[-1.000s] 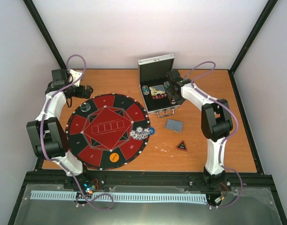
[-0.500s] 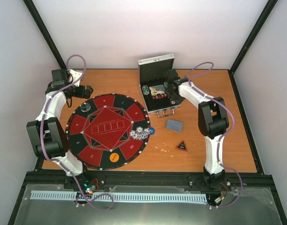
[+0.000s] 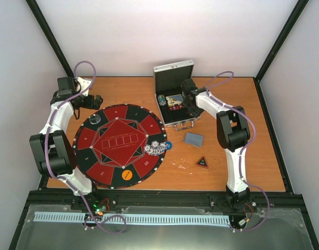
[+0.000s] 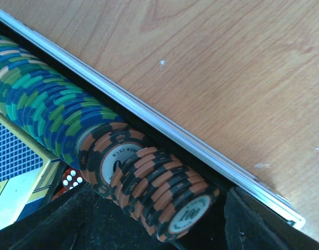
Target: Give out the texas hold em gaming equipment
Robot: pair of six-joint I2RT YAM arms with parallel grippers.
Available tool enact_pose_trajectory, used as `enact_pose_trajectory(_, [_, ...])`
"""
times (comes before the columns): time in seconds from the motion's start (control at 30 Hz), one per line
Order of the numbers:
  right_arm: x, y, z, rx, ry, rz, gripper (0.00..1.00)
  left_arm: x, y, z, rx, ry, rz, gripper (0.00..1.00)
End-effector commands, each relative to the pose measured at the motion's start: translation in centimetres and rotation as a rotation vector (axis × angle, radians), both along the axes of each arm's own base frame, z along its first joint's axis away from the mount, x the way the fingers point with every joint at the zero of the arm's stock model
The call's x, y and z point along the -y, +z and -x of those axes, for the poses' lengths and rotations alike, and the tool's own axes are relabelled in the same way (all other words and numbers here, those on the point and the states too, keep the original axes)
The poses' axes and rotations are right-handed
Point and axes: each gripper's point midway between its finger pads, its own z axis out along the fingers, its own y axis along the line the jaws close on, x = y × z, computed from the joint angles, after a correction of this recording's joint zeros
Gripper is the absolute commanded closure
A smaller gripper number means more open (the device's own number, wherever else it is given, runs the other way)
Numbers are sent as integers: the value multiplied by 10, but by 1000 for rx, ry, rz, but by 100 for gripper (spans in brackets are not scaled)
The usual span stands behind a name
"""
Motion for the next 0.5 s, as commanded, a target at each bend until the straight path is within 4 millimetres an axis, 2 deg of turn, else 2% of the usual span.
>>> enact_pose_trajectory(0.0, [-5, -11, -3, -14, 4, 3, 31, -5, 4, -2, 24, 1, -17, 0])
enact_pose_trajectory(0.27, [-2, -22, 7, -54, 48, 27, 34, -6, 2, -4, 20, 2, -22, 0])
enact_pose_trajectory(0.47, [17, -18, 29, -53, 63, 46, 37, -8, -3, -5, 9, 5, -27, 0])
